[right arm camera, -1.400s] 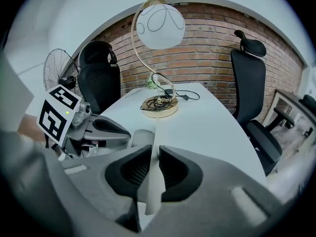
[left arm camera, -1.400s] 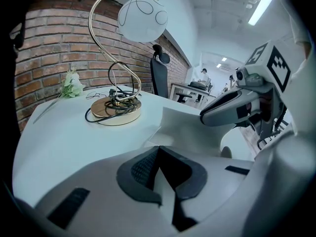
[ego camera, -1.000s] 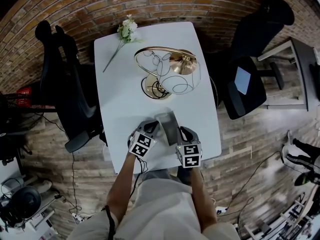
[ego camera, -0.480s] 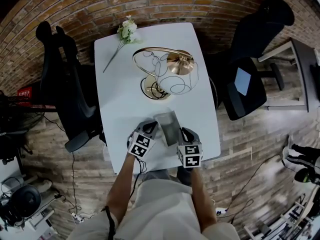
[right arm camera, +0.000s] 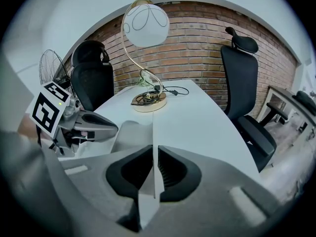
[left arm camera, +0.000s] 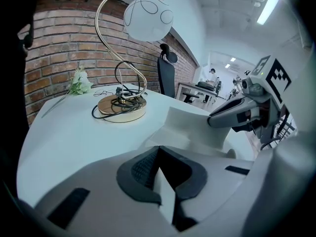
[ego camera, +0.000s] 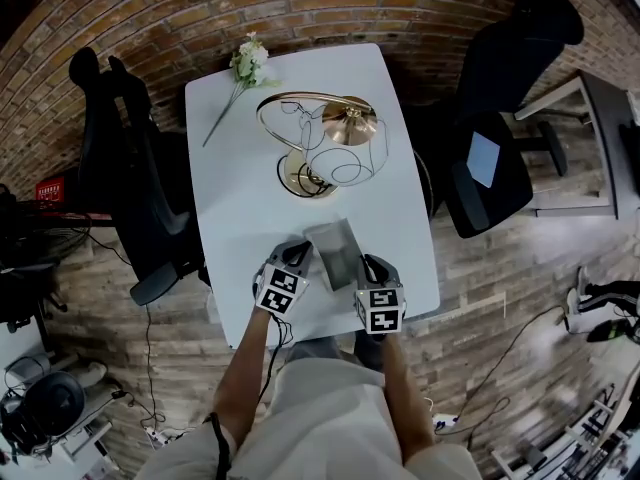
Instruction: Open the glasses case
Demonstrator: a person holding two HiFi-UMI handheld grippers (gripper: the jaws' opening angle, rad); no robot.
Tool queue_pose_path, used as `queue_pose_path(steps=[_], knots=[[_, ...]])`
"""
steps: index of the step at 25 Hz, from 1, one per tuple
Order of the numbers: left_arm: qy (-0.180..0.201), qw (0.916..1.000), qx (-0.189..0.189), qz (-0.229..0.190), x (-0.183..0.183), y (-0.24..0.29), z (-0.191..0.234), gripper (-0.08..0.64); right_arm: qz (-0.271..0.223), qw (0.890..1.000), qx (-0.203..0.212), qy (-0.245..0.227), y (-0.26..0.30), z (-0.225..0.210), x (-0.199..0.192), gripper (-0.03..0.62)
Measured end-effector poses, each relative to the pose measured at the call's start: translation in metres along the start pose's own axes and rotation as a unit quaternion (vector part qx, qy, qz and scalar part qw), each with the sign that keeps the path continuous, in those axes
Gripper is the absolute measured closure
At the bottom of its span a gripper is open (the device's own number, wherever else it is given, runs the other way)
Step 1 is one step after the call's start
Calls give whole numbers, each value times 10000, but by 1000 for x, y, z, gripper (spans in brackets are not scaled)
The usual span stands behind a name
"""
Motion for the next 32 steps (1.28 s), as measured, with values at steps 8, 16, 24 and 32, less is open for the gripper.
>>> queue_pose_path(steps=[8,16,24,32], knots=[[-10,9999,157,37,-2,0,-1,558,-71,9999,40,-83,-5,-2,-3,555],[-399,9990,190,-102,-6,-3,-2,558,-310,9990,178,-267,-19,6,4,555],[-227,9987,285,-361,0,-17,-12,558,-659,9969,221,-359,-33,7,13,555],[88,9948,450,-914,33,-47,-28,558,-1132,9919,318,-477,-47,5,31,555]])
Point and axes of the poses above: the fingertips, and each gripper's own axes: y forward along the fingers, z to its left, x out of its top, the point moved 9 cm from there along -y, backward along the fingers, and after that the axes turned 12 degrees about -x, right-handed, at the moved point
